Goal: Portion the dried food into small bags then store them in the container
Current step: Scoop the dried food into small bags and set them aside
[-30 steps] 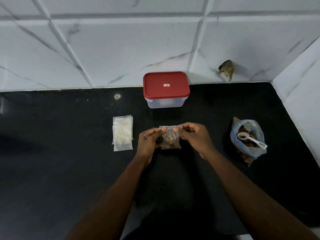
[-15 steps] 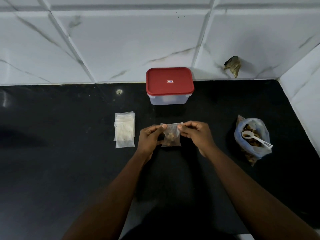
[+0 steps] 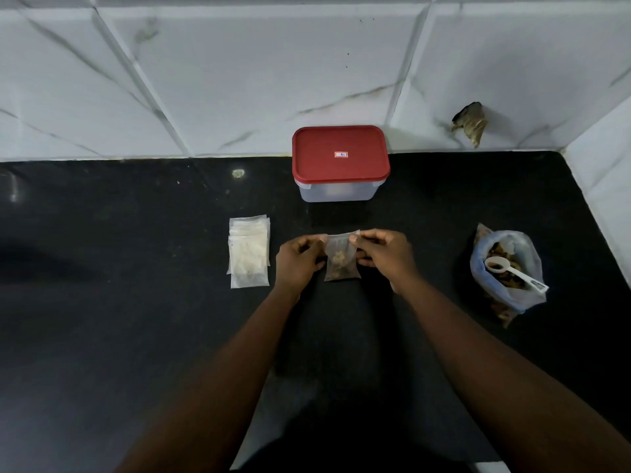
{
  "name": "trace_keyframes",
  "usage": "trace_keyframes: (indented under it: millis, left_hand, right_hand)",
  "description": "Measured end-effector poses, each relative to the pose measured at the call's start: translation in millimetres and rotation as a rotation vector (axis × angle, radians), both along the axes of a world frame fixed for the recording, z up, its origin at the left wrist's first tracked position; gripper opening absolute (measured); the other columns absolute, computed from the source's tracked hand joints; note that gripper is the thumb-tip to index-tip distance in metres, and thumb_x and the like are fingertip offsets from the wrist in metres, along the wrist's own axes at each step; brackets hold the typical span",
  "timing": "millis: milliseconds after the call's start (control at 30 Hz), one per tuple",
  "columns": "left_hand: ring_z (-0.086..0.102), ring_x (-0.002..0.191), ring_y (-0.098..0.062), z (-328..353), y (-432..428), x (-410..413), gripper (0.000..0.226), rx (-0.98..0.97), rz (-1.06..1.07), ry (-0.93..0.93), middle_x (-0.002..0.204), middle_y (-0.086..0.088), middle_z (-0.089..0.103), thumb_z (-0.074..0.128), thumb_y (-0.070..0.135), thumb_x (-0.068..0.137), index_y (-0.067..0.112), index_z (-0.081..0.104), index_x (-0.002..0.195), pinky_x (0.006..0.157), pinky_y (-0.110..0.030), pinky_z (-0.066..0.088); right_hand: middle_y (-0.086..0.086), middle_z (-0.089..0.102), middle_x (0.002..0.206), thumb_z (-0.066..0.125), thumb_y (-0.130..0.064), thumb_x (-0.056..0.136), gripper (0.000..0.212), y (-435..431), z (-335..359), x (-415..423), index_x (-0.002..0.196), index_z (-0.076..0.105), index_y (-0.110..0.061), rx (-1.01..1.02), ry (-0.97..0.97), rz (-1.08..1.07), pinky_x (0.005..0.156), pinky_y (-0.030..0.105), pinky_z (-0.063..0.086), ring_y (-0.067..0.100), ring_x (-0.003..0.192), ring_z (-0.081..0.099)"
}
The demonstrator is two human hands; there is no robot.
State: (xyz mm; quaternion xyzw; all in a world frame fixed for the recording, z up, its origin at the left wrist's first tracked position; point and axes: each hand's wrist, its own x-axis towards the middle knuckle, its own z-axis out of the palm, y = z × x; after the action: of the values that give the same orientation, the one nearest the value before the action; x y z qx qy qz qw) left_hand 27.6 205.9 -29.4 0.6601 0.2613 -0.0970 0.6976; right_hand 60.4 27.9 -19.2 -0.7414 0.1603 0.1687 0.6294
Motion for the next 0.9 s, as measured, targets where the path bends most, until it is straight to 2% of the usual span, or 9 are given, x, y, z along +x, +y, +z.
trace_keyframes:
  millis: [167,300,467,600,667,733,800,833,900]
  left_hand:
    - [0.077,0.093,-0.014,-2.1,3.3,7.5,0.014,0.089,-0.013,0.01,0.098,0.002,0.079,0.068,0.013,0.098,0.024,0.077,0.097,0.088,-0.04,0.064]
    - [0.075,0.096,-0.013,0.9,6.6,6.4,0.017,0.155,-0.043,-0.02,0.102,0.005,0.077,0.07,0.015,0.097,0.021,0.075,0.112,0.088,-0.038,0.063]
    - [0.073,0.096,-0.012,7.7,13.7,0.6,0.025,0.304,-0.11,-0.083,0.102,0.011,0.072,0.072,0.014,0.094,0.02,0.069,0.119,0.092,-0.039,0.061]
    - [0.072,0.094,-0.01,12.0,19.2,-8.3,0.021,0.375,-0.12,-0.102,0.1,0.008,0.074,0.076,0.015,0.092,0.022,0.072,0.112,0.092,-0.04,0.061]
    - [0.07,0.089,-0.004,13.9,24.0,-14.7,0.02,0.442,-0.103,-0.124,0.098,0.008,0.074,0.076,0.016,0.092,0.021,0.073,0.11,0.091,-0.032,0.06]
    - [0.067,0.081,0.006,17.5,30.5,-22.3,0.02,0.523,-0.055,-0.136,0.096,0.008,0.073,0.075,0.016,0.092,0.017,0.073,0.112,0.082,-0.013,0.056]
    - [0.064,0.079,0.007,20.3,39.7,-29.9,0.022,0.573,0.005,-0.128,0.097,0.008,0.07,0.075,0.016,0.092,0.015,0.073,0.114,0.075,-0.006,0.05]
    - [0.065,0.084,0.003,21.8,45.0,-33.8,0.024,0.6,0.025,-0.123,0.102,0.007,0.069,0.075,0.017,0.092,0.015,0.072,0.116,0.078,-0.009,0.051]
    - [0.066,0.098,-0.009,22.0,57.2,-40.1,0.029,0.684,0.05,-0.122,0.115,0.001,0.068,0.077,0.021,0.09,0.017,0.072,0.118,0.088,-0.026,0.056]
  right_hand:
    - [0.002,0.079,0.093,0.079,-0.026,0.088,0.012,3.9,-4.4,6.7,0.099,0.078,-0.021,-0.034,0.038,0.009,0.077,0.036,0.064,0.016,0.082,0.077]
    - [0.001,0.078,0.095,0.077,-0.025,0.089,0.014,3.6,-2.8,5.6,0.103,0.077,-0.022,-0.077,0.034,0.014,0.072,0.03,0.063,0.013,0.082,0.076]
    - [-0.01,0.071,0.097,0.076,-0.023,0.089,0.019,0.9,3.5,-0.8,0.107,0.072,-0.024,-0.232,-0.107,-0.013,0.082,0.03,0.061,0.007,0.091,0.069]
    - [-0.012,0.07,0.091,0.075,-0.017,0.089,0.012,7.7,12.6,-11.2,0.099,0.073,-0.022,-0.276,-0.182,0.023,0.077,0.028,0.062,0.004,0.085,0.069]
    - [-0.012,0.071,0.088,0.075,-0.016,0.089,0.009,14.7,14.7,-17.4,0.095,0.074,-0.023,-0.297,-0.208,0.056,0.072,0.022,0.06,0.0,0.081,0.069]
    - [-0.012,0.071,0.085,0.075,-0.015,0.088,0.01,24.8,16.2,-23.8,0.091,0.074,-0.025,-0.314,-0.231,0.115,0.069,0.017,0.057,-0.002,0.077,0.068]
    - [-0.011,0.072,0.087,0.076,-0.018,0.088,0.008,37.8,17.6,-29.6,0.093,0.076,-0.025,-0.304,-0.203,0.182,0.069,0.021,0.059,0.003,0.079,0.071]
    - [-0.009,0.072,0.088,0.077,-0.019,0.088,0.008,45.1,18.8,-32.1,0.096,0.076,-0.022,-0.288,-0.186,0.212,0.067,0.023,0.061,0.006,0.079,0.072]
    - [-0.005,0.073,0.088,0.077,-0.019,0.089,0.012,61.1,20.7,-35.8,0.101,0.077,-0.018,-0.261,-0.179,0.264,0.063,0.027,0.063,0.012,0.076,0.073]
